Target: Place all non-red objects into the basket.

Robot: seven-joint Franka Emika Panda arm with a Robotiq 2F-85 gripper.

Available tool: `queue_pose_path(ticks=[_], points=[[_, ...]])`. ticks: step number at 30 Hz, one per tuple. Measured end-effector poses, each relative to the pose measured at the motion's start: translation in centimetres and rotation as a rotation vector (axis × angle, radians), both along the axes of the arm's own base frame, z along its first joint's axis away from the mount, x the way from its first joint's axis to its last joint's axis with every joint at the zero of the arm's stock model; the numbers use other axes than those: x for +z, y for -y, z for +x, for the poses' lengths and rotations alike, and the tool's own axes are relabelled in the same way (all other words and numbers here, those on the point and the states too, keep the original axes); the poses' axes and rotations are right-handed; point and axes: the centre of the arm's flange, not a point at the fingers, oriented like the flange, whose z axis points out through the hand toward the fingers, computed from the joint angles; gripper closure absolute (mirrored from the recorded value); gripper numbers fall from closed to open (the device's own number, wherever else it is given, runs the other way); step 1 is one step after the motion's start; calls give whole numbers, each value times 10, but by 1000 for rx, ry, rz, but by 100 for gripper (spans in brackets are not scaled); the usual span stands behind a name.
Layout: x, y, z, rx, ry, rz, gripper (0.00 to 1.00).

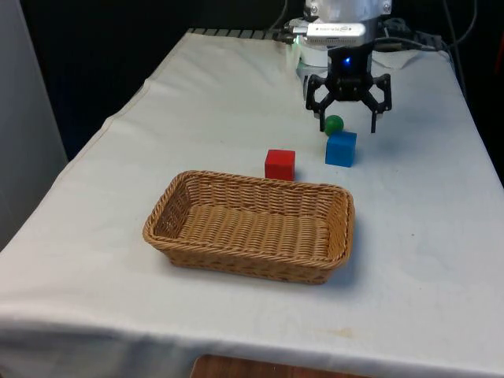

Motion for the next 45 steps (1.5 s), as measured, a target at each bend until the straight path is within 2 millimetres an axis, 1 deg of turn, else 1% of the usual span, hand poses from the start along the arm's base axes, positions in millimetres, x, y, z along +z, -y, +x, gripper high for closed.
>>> queue_pose_path(ticks=[4,9,20,24,27,30,45], points=[[-5,1,-1,0,-2,2,0],[-16,2,-1,4,-7,-3,0],[-24,2,-2,15,-14,-11,0],[-35,2,0,17,-17,-24,0],[-38,2,1,18,-19,-26,0],[-48,2,4,20,-21,-37,0],[-48,2,5,20,-17,-38,0]])
